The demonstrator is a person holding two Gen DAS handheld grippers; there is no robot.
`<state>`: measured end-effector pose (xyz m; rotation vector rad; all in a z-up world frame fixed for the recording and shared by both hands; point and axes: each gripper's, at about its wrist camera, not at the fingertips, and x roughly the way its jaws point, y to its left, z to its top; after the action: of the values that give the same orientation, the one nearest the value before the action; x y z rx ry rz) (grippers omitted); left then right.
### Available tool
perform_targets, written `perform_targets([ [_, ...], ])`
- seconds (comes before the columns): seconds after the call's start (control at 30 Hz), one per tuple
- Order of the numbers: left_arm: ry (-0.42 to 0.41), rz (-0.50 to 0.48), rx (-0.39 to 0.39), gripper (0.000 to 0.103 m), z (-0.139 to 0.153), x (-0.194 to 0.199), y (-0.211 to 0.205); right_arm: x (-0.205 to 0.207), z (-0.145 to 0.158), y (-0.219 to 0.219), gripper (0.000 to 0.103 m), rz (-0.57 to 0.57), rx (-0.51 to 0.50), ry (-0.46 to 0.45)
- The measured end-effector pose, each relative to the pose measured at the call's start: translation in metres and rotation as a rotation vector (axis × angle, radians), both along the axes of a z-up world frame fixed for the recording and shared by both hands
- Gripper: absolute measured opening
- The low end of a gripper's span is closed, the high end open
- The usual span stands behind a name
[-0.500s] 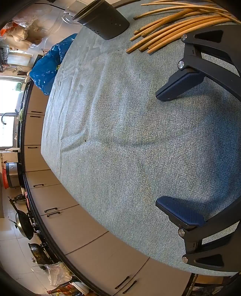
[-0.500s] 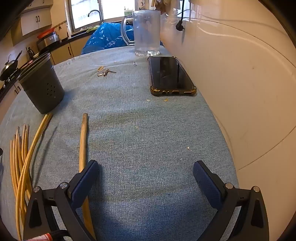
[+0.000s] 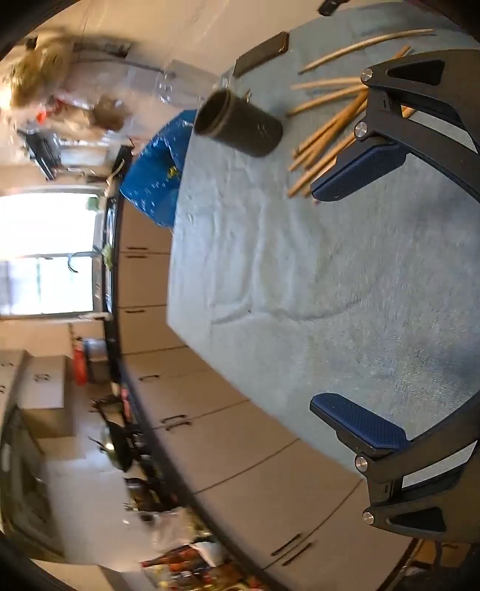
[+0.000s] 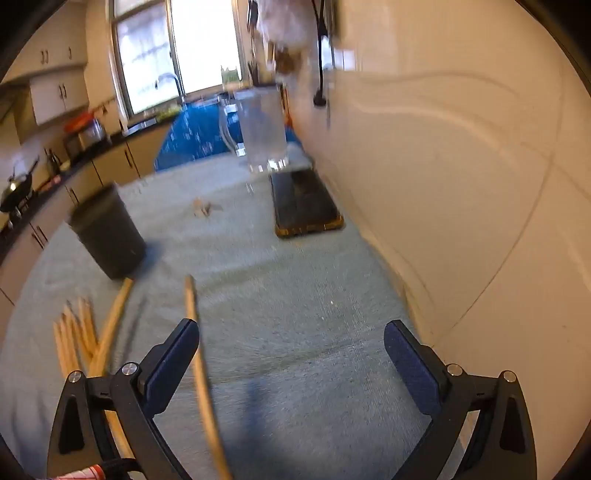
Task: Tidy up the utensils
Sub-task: 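Move the right tool over the loose wooden chopsticks on the cloth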
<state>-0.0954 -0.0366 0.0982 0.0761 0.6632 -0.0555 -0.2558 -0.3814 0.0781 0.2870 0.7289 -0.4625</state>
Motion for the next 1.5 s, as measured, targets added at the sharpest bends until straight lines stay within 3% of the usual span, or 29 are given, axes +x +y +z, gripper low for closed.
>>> perform_targets([
  [0.33,-0.045,-0.085,0.025,0.103,0.012,-0.037,-0.016,-0.027,0.045,0.061,0.102,0.02,-0.202,-0.197],
  [0.5,-0.044,-0.099,0.016,0.103,0.014,-0.043,-0.018,-0.023,0.037,0.066,0.098,0.09,-0.127,-0.132],
  [0.67,-0.053,-0.105,0.018,0.103,0.017,-0.051,-0.018,-0.026,0.036,0.08,0.098,0.102,-0.144,-0.106],
  [0.9,-0.061,-0.115,0.021,0.103,0.018,-0.059,-0.021,-0.032,0.037,0.096,0.098,0.1,-0.193,-0.105],
  [1.17,-0.084,-0.113,0.028,0.103,0.02,-0.068,-0.024,-0.032,0.033,0.106,0.098,0.09,-0.241,-0.037],
  [1.5,-0.102,-0.113,0.039,0.103,0.022,-0.077,-0.026,-0.037,0.039,0.12,0.098,0.001,-0.405,0.027],
])
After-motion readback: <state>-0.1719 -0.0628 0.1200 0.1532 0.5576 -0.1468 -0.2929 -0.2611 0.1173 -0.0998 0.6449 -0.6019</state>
